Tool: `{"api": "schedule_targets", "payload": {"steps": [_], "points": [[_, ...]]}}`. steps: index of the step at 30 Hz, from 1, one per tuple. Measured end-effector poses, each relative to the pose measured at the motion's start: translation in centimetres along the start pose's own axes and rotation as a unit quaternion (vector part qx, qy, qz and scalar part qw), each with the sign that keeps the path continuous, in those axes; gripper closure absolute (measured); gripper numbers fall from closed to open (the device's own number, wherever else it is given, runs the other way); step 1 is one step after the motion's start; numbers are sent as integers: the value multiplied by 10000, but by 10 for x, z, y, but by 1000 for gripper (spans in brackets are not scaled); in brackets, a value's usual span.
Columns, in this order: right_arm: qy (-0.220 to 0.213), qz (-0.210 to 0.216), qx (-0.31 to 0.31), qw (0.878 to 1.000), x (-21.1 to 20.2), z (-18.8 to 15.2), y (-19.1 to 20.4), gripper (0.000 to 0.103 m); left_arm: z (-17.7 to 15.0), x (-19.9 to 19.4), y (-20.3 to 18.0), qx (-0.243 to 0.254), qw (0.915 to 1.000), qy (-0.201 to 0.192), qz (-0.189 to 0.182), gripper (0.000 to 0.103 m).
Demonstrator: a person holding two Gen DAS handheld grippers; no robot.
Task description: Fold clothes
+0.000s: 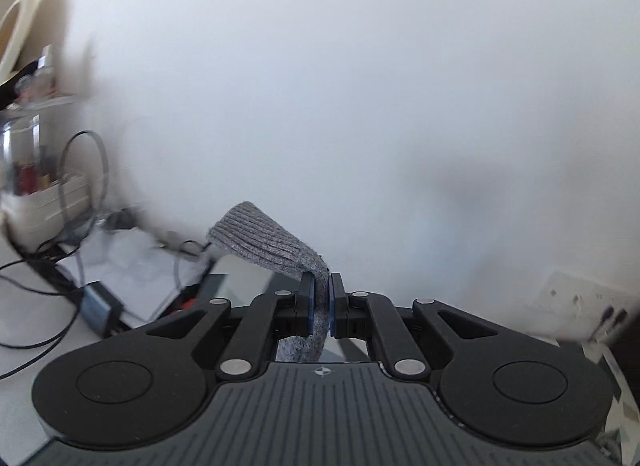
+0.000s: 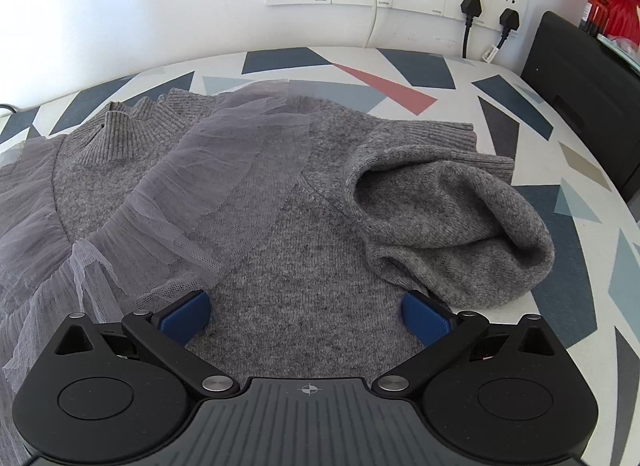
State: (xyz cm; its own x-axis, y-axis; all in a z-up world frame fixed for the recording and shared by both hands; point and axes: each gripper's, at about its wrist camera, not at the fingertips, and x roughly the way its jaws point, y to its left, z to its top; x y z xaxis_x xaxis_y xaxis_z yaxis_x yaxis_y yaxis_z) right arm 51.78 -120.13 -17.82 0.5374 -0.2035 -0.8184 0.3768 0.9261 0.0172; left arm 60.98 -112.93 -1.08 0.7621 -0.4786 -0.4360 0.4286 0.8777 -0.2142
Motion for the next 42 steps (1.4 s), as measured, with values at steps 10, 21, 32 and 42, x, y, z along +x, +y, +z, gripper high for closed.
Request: {"api": "schedule_targets", "payload": {"steps": [10, 21, 32, 42], "points": [[-196, 60, -74, 9998, -1, -6, -1, 1, -106, 46, -146, 1362, 9742, 1079, -1444, 96], [-73, 409, -504, 9979, -5, -5, -11, 1, -166, 32, -174, 2188, 9334, 1889, -2125, 47], [-397, 1452, 34, 9886, -50, 33, -36, 16, -111, -12, -81, 1075, 9835, 1134, -909, 34], [1195, 3367, 2991, 8848, 18, 25, -48, 44, -156, -9, -41, 1280, 9745, 1841, 42, 34]]}}
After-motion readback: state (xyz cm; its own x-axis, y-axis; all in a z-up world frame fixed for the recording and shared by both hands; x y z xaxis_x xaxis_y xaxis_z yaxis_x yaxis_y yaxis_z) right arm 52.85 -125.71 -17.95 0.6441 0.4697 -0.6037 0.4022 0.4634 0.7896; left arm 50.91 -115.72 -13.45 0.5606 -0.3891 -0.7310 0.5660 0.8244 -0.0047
